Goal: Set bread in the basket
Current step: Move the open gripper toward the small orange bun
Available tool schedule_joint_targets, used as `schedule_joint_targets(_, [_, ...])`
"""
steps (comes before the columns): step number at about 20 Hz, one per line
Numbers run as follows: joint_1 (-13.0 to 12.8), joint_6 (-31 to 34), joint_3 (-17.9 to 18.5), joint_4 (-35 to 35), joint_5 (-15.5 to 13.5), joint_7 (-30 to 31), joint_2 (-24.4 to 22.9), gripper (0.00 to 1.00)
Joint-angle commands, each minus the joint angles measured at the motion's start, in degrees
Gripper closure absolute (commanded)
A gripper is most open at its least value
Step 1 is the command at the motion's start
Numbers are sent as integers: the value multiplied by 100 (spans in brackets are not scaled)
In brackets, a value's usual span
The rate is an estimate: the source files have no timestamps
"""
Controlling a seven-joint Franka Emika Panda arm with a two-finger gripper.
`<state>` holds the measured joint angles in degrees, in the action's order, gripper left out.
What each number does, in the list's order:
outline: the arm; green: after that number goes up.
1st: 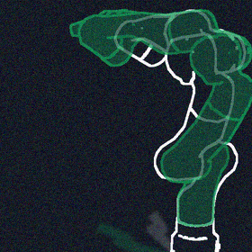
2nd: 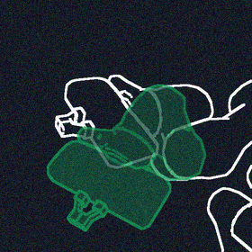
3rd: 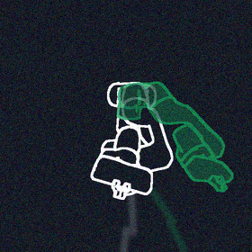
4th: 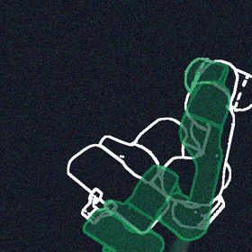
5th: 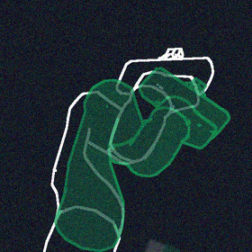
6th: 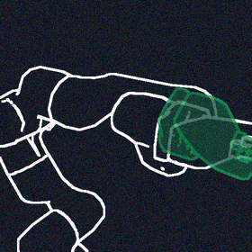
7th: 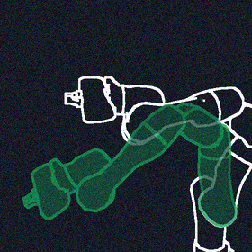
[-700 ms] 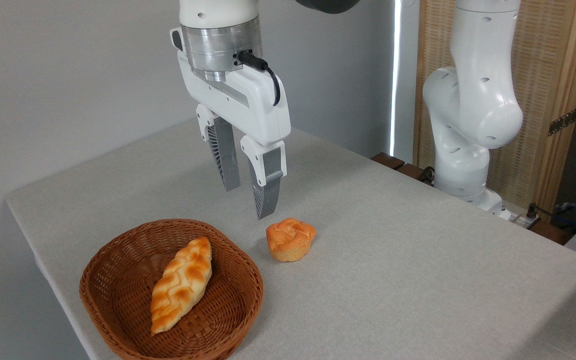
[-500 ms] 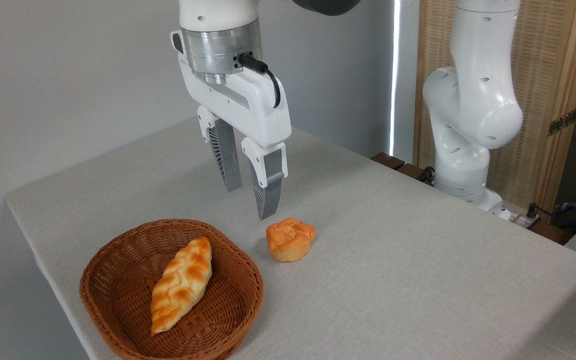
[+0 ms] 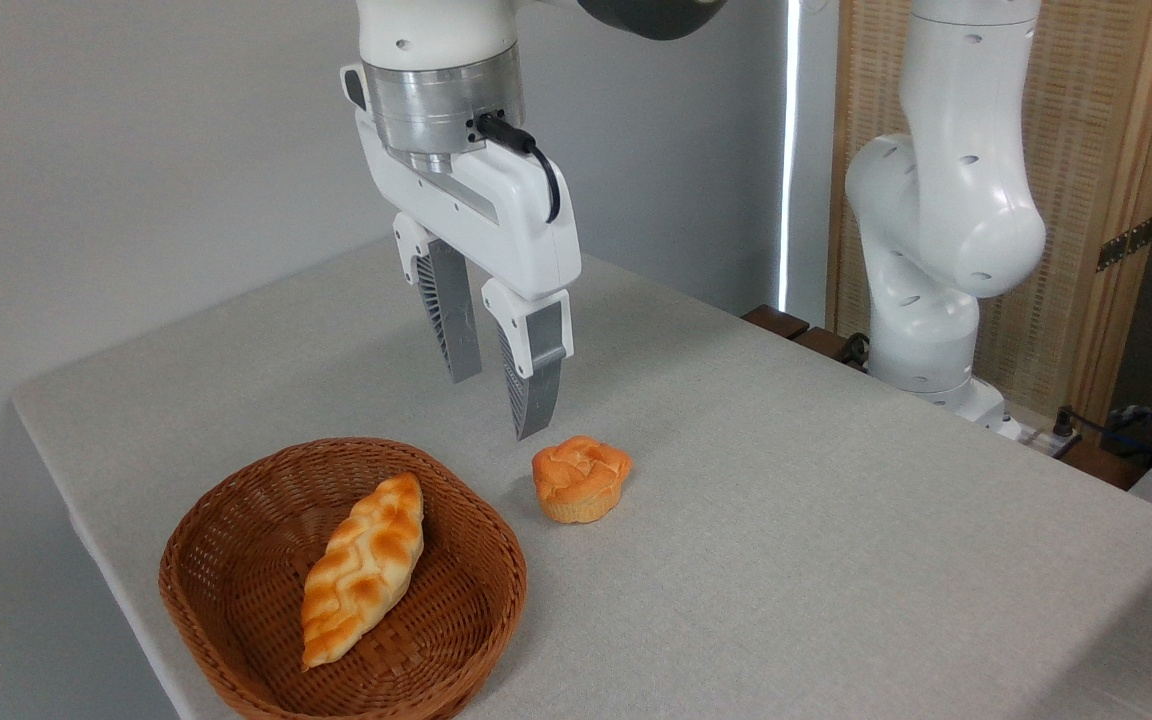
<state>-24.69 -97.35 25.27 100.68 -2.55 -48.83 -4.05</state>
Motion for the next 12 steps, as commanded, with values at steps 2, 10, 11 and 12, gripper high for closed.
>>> schedule_joint_targets(2, [-71, 155, 30, 127, -114, -109, -43, 0])
schedule_joint_targets(10, [-457, 155, -110, 996, -35, -977, -306, 0])
schedule_joint_targets(11, [-518, 155, -110, 1146, -26, -1066, -324, 0])
schedule_joint_targets(12, [-589, 155, -110, 1252, -26, -1119, -324, 0])
